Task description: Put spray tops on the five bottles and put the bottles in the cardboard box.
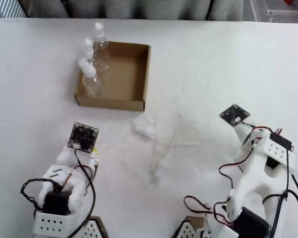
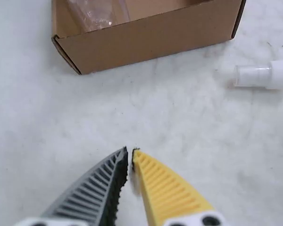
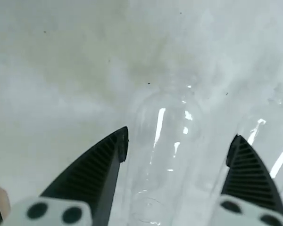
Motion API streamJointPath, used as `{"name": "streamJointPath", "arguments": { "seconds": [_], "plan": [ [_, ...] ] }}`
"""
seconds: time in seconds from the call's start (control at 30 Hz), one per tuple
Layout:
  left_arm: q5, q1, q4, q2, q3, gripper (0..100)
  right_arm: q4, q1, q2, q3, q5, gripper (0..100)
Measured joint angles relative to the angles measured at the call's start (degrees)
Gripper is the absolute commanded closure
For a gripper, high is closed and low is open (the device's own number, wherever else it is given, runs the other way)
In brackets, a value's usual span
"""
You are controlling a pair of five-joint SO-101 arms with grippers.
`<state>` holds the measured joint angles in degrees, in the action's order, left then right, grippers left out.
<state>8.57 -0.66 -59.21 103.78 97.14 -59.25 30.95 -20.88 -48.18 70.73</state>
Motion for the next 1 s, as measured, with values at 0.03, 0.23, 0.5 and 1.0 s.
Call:
{"name": "streamJointPath", "arguments": {
  "seconds": [0.03,0.23,0.5,1.0],
  "plan": [
    [0.0,0.0,0.0,0.0,0.0,98,0.0,0.0,0.2,0.0,0.0,70.1],
    [0.0,0.0,0.0,0.0,0.0,98,1.0,0.0,8.3,2.0,0.0,70.1],
    [0.0,0.0,0.0,0.0,0.0,98,1.1,0.0,14.9,6.1,0.0,70.7],
    [0.0,0.0,0.0,0.0,0.0,98,-3.0,0.0,22.3,18.0,-4.7,98.2]
  ]
}}
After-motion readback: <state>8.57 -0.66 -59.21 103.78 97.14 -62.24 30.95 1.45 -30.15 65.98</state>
